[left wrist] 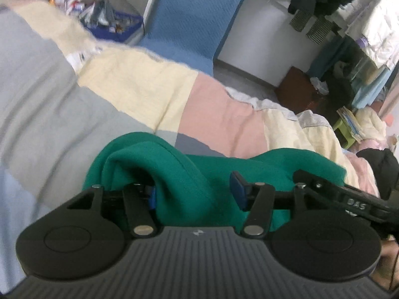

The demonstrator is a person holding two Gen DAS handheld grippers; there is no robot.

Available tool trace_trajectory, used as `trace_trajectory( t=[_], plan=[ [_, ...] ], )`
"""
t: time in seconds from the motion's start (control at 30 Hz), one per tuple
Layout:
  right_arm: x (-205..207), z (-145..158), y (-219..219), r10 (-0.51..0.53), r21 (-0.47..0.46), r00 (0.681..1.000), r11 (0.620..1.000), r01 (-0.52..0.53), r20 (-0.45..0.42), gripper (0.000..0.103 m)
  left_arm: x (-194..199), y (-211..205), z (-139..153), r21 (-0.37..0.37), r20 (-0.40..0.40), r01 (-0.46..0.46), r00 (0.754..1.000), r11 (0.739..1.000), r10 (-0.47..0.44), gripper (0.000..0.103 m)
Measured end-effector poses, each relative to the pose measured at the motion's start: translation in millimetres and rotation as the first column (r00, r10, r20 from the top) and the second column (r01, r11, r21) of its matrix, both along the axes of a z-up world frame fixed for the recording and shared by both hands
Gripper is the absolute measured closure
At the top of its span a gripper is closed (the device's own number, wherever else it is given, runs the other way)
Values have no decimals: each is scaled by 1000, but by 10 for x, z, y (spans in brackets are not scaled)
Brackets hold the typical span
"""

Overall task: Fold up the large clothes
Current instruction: 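Lift the hoodie with both grippers and shake it out in the air, then lay the hoodie flat on the quilt and open both grippers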

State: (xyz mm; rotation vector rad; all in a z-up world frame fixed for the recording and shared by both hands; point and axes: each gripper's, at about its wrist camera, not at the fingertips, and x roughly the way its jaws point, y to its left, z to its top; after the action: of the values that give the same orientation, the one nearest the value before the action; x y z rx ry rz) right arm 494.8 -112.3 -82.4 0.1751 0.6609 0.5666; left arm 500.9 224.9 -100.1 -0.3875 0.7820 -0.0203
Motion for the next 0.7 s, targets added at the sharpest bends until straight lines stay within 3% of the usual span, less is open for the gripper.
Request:
trace_trajectory(
  t=[0.2, 0.47, 0.7],
  plan=[
    [-559, 367, -168, 9, -31, 998, 999, -7, 65, 35, -542, -168, 426, 33, 37, -17, 999, 999, 16, 41],
    [-1609, 860, -415, 20, -28, 991, 999, -16, 136, 35, -1700, -549, 1017, 63, 93, -18, 996, 998, 12, 41],
    [-2686, 965, -621, 45, -35, 991, 999, -41, 125, 35, -2844, -714, 1074, 54, 68, -80, 995, 995, 76, 41]
  ],
)
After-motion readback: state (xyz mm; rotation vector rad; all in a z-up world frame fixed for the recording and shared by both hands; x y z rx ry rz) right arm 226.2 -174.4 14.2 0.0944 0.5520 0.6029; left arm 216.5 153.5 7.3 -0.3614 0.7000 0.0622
